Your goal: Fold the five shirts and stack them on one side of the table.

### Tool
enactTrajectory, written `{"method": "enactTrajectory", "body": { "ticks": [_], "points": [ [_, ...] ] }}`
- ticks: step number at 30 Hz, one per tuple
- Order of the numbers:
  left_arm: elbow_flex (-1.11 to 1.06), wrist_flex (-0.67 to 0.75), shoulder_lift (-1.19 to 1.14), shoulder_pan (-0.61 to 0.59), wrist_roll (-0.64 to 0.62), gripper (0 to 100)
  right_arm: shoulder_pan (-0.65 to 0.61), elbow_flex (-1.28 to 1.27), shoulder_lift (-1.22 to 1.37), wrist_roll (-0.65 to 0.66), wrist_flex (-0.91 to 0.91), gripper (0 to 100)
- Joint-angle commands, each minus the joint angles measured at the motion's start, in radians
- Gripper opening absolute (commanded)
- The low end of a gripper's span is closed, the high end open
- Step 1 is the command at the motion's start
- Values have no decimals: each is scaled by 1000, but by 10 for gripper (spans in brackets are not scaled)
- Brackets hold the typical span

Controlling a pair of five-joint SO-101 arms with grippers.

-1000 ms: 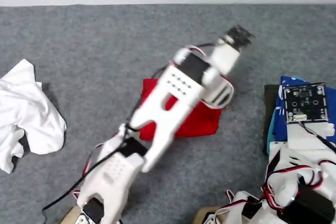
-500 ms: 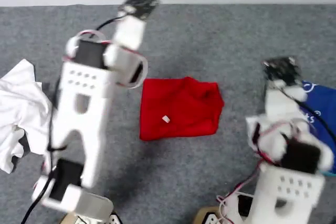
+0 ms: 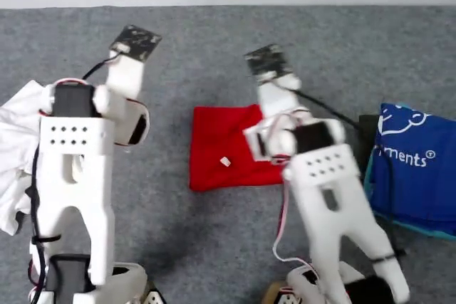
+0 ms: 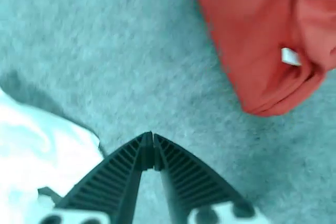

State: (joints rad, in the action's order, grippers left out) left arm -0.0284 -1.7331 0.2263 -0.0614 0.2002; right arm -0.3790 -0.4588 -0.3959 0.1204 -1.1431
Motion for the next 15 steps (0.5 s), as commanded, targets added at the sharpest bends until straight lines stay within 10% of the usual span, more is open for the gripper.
{"method": "enactTrajectory", "body": {
  "ticks": [1, 15],
  "points": [
    [-2, -18, 41, -86, 5, 5, -70, 28, 67, 32, 51, 10],
    [-27, -18, 41, -195, 2, 5, -97, 250, 539, 227, 288, 10]
  ]
}}
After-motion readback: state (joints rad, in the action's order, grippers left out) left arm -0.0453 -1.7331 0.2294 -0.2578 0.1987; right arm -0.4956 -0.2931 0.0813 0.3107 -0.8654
